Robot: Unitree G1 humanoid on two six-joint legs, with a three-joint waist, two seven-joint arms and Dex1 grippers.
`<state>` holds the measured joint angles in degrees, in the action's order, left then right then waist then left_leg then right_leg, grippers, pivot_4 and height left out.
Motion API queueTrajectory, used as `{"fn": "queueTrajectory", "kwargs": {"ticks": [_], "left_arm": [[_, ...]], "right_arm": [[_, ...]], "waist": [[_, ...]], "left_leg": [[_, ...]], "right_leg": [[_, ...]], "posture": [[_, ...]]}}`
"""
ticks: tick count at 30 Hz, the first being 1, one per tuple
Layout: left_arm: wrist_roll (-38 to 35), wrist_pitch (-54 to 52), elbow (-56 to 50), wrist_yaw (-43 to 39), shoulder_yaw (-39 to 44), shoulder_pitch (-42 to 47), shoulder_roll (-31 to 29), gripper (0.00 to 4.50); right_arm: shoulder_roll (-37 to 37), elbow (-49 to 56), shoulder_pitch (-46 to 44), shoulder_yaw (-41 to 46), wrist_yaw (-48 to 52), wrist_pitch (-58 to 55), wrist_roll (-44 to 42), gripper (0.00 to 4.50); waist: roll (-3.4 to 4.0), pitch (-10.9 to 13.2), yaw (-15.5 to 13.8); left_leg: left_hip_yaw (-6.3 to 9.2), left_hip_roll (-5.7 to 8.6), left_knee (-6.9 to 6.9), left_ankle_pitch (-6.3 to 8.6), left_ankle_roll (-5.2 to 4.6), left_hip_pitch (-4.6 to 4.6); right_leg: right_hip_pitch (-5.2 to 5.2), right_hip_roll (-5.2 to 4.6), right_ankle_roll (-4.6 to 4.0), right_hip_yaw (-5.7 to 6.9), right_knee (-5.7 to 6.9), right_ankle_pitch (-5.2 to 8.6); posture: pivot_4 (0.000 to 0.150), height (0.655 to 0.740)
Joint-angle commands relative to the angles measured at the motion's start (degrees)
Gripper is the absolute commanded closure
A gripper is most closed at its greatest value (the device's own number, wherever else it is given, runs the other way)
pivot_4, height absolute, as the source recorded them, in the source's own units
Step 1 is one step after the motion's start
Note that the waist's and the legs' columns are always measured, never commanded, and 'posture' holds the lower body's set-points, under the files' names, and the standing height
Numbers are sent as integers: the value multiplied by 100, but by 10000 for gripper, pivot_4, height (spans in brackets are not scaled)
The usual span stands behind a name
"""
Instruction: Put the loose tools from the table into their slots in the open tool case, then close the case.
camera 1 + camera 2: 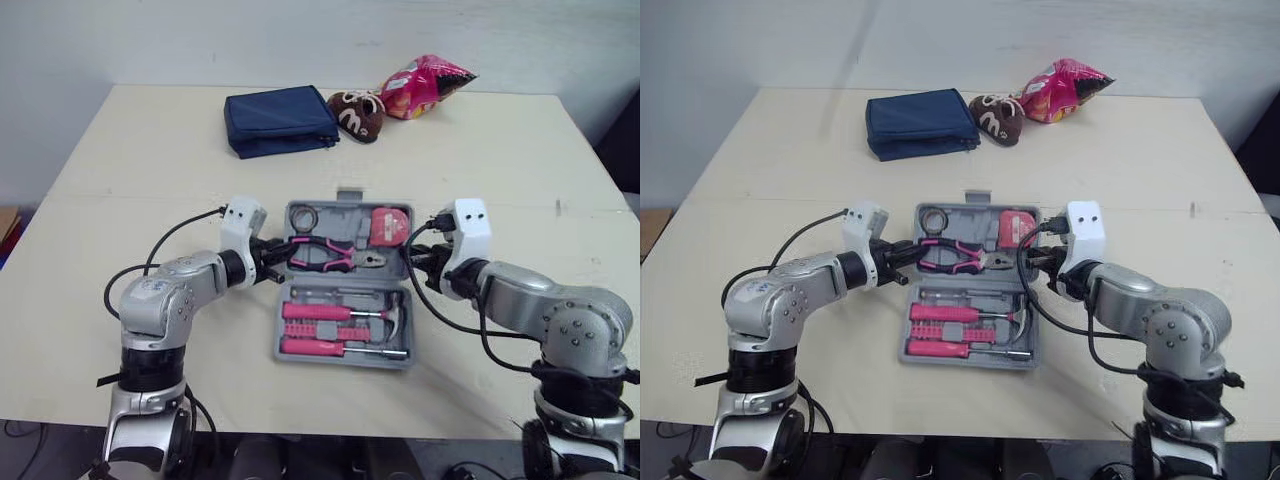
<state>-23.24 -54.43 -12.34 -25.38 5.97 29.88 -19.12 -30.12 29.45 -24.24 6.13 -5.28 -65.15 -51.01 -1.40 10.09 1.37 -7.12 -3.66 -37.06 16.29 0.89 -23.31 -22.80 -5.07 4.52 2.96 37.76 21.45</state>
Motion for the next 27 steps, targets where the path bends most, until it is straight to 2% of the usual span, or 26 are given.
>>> {"fn": "queueTrajectory", "kwargs": {"ticks": [1,4,6,8,13,15,17,19,20,24,27], "left_arm": [[429,2341,84,-745,-249,-216,-110,41971],[906,3778,558,-1045,-454,-509,-272,41971],[1181,4788,867,-1273,-594,-693,-355,41971],[1358,5702,1159,-1386,-646,-895,-376,41971],[1753,7336,1742,-1645,-821,-1280,-606,41971],[1990,7816,1912,-1605,-859,-1347,-767,41971],[1843,7958,1901,-1533,-744,-1361,-794,41971],[1831,8274,1930,-1715,-719,-1481,-1028,33424],[1817,8344,1948,-1809,-724,-1533,-1120,30595],[1592,8278,2278,-2024,-385,-1819,-1638,12661],[1087,7775,2817,-2521,28,-2131,-2199,12661]], "right_arm": [[-540,436,556,-1000,1283,1777,1414,45000],[-660,96,1129,-1342,1802,3475,2616,45000],[-741,-303,1505,-1484,1718,4661,3651,45000],[-779,-744,1849,-1607,1934,5711,4243,45000],[-890,-1680,2257,-1766,2101,7619,5350,45000],[-863,-1897,2371,-1656,2046,7970,5560,45000],[-826,-1928,2478,-1516,2155,8281,5469,45000],[-955,-1875,2661,-1309,2146,8603,5621,36806],[-991,-1869,2731,-1221,2140,8710,5705,33455],[-1321,-1869,3247,-673,2191,9052,6008,13626],[-1564,-1929,3937,69,2379,9236,5705,13626]], "waist": [[0,0,5],[-1,0,19],[-1,1,9],[-1,1,3],[-2,0,13],[-3,-1,11],[-3,-1,11],[-3,-1,10],[-3,-1,13],[-1,0,26],[-1,0,37]], "left_leg": [[-4,2,0,1,-1,3],[-12,-1,-7,0,-4,10],[-14,-3,-10,-4,-9,12],[-14,0,-10,-4,-10,13],[-19,3,-15,1,-19,28],[-20,3,-14,2,-20,43],[-21,3,-12,2,-21,58],[-22,4,-11,4,-23,64],[-21,3,-11,4,-23,64],[-31,3,-2,4,-23,94],[-30,-1,5,8,-22,121]], "right_leg": [[1,-1,3,-1,-2,-2],[5,4,6,-4,0,-9],[5,5,4,-4,3,-14],[7,0,5,-4,3,-15],[23,-16,7,4,-1,-16],[35,-19,7,3,0,-16],[48,-21,7,2,0,-16],[56,-22,7,2,0,-16],[56,-22,7,2,0,-15],[75,-22,7,-4,0,-15],[102,-21,3,-4,-5,-12]], "posture": [[1500,7400],[1500,7400],[1500,7400],[1500,7400],[1500,7400],[1500,7400],[1500,7400],[1500,7400],[1500,7400],[1500,7400],[1500,7400]]}}
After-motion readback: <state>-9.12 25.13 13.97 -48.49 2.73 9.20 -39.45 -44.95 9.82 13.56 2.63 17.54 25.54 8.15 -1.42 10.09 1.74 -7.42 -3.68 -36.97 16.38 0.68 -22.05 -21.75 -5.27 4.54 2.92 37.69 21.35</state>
